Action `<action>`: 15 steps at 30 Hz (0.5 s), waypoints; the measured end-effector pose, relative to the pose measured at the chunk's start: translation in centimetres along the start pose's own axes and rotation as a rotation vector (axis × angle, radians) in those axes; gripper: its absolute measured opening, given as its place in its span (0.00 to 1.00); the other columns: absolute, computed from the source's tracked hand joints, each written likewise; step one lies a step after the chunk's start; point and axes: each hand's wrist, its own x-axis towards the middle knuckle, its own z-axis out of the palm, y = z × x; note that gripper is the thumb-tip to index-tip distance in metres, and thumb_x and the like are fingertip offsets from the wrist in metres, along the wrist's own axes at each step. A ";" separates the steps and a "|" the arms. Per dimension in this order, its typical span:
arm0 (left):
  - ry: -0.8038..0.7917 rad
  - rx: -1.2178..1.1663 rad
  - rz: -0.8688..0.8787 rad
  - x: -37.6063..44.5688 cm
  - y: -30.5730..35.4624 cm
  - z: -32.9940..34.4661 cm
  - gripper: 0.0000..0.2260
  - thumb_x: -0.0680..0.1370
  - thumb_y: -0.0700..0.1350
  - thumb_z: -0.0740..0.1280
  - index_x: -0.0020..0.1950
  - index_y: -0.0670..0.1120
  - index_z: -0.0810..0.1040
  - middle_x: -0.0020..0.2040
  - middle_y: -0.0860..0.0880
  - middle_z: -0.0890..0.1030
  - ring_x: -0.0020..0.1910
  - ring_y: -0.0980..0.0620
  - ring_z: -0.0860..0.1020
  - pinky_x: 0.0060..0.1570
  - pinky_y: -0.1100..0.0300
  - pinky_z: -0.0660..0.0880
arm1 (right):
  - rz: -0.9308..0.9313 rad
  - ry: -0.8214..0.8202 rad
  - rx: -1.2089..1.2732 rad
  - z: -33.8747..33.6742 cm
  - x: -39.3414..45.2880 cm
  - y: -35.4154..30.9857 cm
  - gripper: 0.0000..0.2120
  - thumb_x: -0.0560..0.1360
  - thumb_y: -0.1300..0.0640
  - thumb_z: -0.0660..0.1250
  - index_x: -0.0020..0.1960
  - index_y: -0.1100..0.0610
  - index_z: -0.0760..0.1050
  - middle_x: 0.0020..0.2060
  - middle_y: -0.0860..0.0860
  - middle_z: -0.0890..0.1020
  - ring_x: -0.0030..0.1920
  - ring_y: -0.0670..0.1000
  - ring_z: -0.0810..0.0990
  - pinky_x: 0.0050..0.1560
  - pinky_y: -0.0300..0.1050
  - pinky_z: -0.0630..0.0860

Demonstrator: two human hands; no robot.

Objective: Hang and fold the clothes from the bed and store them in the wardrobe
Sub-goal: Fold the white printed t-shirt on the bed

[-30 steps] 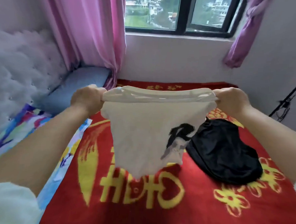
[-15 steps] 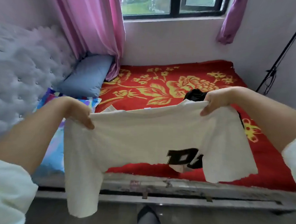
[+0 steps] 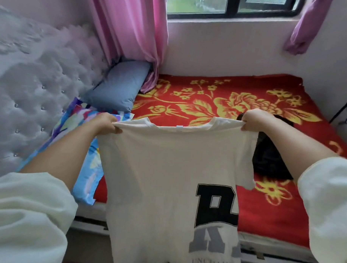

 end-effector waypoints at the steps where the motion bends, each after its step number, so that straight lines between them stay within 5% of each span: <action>1: 0.014 -0.004 -0.004 1.6 -0.4 0.9 0.11 0.74 0.42 0.69 0.34 0.43 0.72 0.41 0.42 0.73 0.44 0.46 0.71 0.37 0.56 0.64 | 0.029 0.003 0.019 0.9 1.7 -0.3 0.09 0.77 0.58 0.60 0.45 0.62 0.76 0.34 0.51 0.72 0.36 0.53 0.71 0.27 0.39 0.63; 7: 0.047 -0.173 -0.107 14.7 -3.6 7.7 0.14 0.73 0.37 0.69 0.31 0.44 0.67 0.40 0.41 0.74 0.46 0.44 0.71 0.38 0.56 0.64 | 0.349 0.016 0.225 7.4 14.0 -3.4 0.08 0.75 0.63 0.59 0.41 0.60 0.76 0.36 0.53 0.75 0.42 0.56 0.74 0.53 0.50 0.67; 12: 0.063 -0.432 -0.200 26.4 -5.2 13.6 0.11 0.72 0.30 0.65 0.33 0.43 0.70 0.35 0.43 0.72 0.39 0.48 0.69 0.34 0.59 0.62 | 0.436 0.063 0.435 12.8 24.4 -6.2 0.07 0.72 0.66 0.59 0.36 0.64 0.74 0.34 0.57 0.74 0.40 0.58 0.72 0.35 0.43 0.66; 15: 0.081 -0.656 -0.262 33.0 -5.2 16.7 0.16 0.70 0.25 0.59 0.29 0.43 0.66 0.28 0.46 0.66 0.29 0.51 0.63 0.27 0.62 0.59 | 0.456 0.157 0.579 16.1 30.3 -7.1 0.07 0.71 0.67 0.59 0.35 0.68 0.72 0.33 0.63 0.73 0.39 0.60 0.72 0.36 0.47 0.64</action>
